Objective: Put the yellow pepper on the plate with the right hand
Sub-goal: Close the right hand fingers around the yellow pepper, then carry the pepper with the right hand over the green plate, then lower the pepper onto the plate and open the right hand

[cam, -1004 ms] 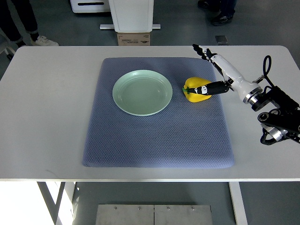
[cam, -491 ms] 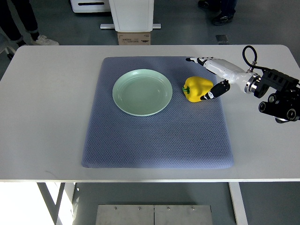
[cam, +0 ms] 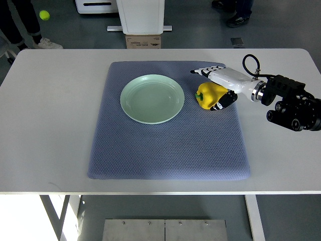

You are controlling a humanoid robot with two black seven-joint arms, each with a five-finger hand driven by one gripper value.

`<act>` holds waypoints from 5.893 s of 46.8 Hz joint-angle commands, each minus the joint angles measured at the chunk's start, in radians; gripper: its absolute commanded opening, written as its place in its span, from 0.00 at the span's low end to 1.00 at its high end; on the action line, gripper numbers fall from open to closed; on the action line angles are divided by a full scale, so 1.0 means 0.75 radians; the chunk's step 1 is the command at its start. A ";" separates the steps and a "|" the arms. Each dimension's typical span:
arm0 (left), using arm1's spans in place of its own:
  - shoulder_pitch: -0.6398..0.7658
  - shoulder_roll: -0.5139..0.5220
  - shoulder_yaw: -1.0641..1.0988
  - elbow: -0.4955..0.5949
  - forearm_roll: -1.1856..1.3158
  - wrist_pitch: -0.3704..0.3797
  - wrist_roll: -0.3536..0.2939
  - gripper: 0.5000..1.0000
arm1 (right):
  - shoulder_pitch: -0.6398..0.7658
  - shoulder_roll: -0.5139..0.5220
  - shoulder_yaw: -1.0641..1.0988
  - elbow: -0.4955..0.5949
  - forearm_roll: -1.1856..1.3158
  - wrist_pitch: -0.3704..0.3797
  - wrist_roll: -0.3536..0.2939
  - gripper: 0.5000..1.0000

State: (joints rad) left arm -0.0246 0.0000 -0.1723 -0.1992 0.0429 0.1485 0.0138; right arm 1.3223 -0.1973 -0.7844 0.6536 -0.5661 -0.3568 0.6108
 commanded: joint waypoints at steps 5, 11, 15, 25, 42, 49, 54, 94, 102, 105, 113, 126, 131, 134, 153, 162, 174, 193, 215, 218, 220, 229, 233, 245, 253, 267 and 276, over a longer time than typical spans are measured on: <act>0.000 0.000 0.001 0.000 0.000 -0.002 0.000 1.00 | 0.000 0.001 -0.018 -0.008 0.000 0.001 0.000 1.00; 0.000 0.000 0.001 0.002 0.000 0.000 0.000 1.00 | 0.000 0.001 -0.024 -0.010 0.002 0.011 0.000 1.00; 0.000 0.000 0.001 0.000 0.000 0.000 0.000 1.00 | 0.000 0.001 -0.024 -0.018 0.002 0.028 0.000 1.00; 0.000 0.000 -0.001 0.000 0.000 0.000 0.000 1.00 | -0.043 0.054 -0.024 -0.129 0.002 0.036 0.000 1.00; 0.000 0.000 -0.001 0.000 0.000 0.000 0.000 1.00 | -0.067 0.079 -0.024 -0.178 0.004 0.059 0.000 0.92; 0.000 0.000 0.001 0.000 0.000 -0.002 0.000 1.00 | -0.067 0.083 -0.026 -0.178 0.002 0.061 0.000 0.84; 0.000 0.000 0.001 0.000 0.000 0.000 0.000 1.00 | -0.067 0.083 -0.032 -0.180 0.002 0.061 0.000 0.73; 0.000 0.000 0.001 0.000 0.000 -0.002 0.000 1.00 | -0.061 0.110 -0.024 -0.225 0.016 0.024 0.000 0.00; 0.000 0.000 0.001 0.000 0.000 -0.002 0.000 1.00 | -0.065 0.110 -0.024 -0.231 0.016 -0.007 0.000 0.00; 0.000 0.000 -0.001 0.000 0.000 0.000 0.000 1.00 | -0.063 0.110 -0.024 -0.231 0.016 -0.011 0.000 0.00; 0.000 0.000 0.001 0.000 0.000 0.000 0.000 1.00 | -0.057 0.110 -0.024 -0.231 0.018 -0.015 0.000 0.00; 0.000 0.000 0.001 0.000 0.000 0.000 0.000 1.00 | -0.033 0.097 -0.024 -0.231 0.018 -0.013 0.000 0.00; 0.000 0.000 -0.001 0.000 0.000 0.000 0.000 1.00 | -0.012 0.093 -0.024 -0.231 0.018 -0.009 0.000 0.00; 0.000 0.000 -0.001 0.000 0.000 0.000 0.000 1.00 | -0.004 0.091 -0.026 -0.229 0.018 -0.009 0.000 0.00; 0.000 0.000 0.001 0.000 0.000 0.000 0.000 1.00 | 0.029 0.163 -0.024 -0.223 0.020 -0.007 0.000 0.00; 0.000 0.000 0.001 0.002 0.000 0.000 0.000 1.00 | 0.043 0.240 -0.024 -0.223 0.020 -0.007 0.000 0.00; 0.000 0.000 0.001 0.002 0.000 0.000 0.000 1.00 | 0.061 0.263 -0.024 -0.223 0.020 0.001 0.000 0.00; 0.000 0.000 0.001 0.000 0.000 0.000 0.000 1.00 | 0.061 0.263 -0.022 -0.221 0.023 0.009 0.000 0.00; 0.000 0.000 -0.001 0.000 0.000 -0.002 0.000 1.00 | 0.061 0.263 0.095 -0.209 0.033 0.011 0.000 0.00; 0.000 0.000 0.001 0.000 0.000 0.000 0.000 1.00 | 0.059 0.263 0.144 -0.197 0.033 0.011 0.000 0.00; 0.000 0.000 -0.001 0.000 0.000 0.000 0.000 1.00 | 0.059 0.263 0.180 -0.172 0.033 0.016 0.000 0.00; 0.000 0.000 0.001 0.002 0.000 0.000 0.000 1.00 | 0.061 0.263 0.252 -0.088 0.033 0.056 0.000 0.00; 0.000 0.000 0.001 0.000 0.000 0.000 0.000 1.00 | 0.070 0.263 0.254 -0.041 0.033 0.056 0.000 0.00; 0.000 0.000 -0.001 0.000 0.000 0.000 0.000 1.00 | 0.074 0.263 0.258 0.039 0.033 0.059 0.000 0.00; 0.000 0.000 0.001 0.000 0.000 -0.002 0.000 1.00 | 0.068 0.263 0.260 0.061 0.033 0.065 0.000 0.00; 0.000 0.000 0.001 0.002 0.000 0.000 0.000 1.00 | 0.047 0.263 0.293 0.084 0.033 0.075 0.000 0.97; 0.000 0.000 -0.001 0.000 0.000 0.000 0.000 1.00 | 0.041 0.263 0.293 0.118 0.033 0.075 0.000 1.00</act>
State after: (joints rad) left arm -0.0245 0.0000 -0.1725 -0.1992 0.0429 0.1485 0.0138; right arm 1.3532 0.0000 -0.5643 0.7364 -0.5415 -0.3006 0.6109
